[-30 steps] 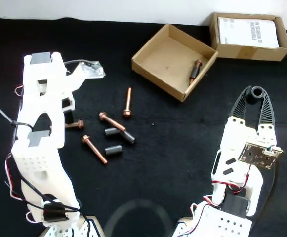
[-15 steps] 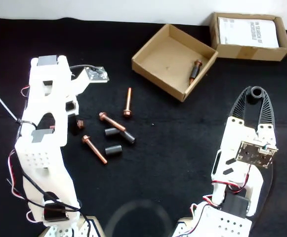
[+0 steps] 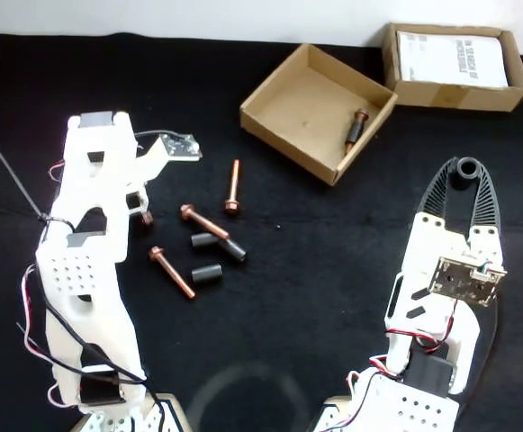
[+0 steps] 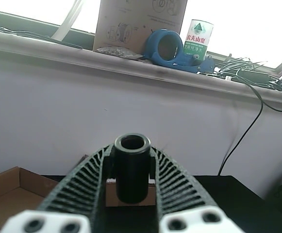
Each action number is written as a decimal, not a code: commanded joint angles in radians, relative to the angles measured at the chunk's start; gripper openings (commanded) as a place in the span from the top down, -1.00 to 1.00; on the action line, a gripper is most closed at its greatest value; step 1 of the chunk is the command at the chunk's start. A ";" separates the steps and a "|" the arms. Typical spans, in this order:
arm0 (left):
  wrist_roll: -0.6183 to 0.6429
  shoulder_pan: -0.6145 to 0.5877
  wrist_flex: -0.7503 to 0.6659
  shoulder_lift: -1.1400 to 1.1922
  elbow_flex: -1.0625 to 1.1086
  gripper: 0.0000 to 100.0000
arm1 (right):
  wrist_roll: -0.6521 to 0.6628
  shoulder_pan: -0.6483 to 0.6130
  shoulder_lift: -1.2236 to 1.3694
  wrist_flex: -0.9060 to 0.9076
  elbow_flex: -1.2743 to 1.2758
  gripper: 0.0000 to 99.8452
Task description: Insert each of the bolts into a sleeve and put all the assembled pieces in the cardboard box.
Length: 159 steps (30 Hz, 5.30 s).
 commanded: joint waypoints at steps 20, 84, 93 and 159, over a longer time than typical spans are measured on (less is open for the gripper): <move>0.697 0.156 0.172 -0.519 -0.127 0.98 | -0.072 -0.085 -0.021 0.039 0.079 0.99; 1.525 0.536 -0.936 -1.883 1.202 0.98 | -0.318 -0.498 -0.021 0.039 0.252 0.99; 1.528 0.627 -1.295 -2.011 1.471 0.98 | -0.218 -0.607 -0.016 0.041 0.254 0.99; 1.494 0.786 -1.258 -1.810 1.330 0.98 | -0.178 -0.716 -0.019 0.035 0.311 0.99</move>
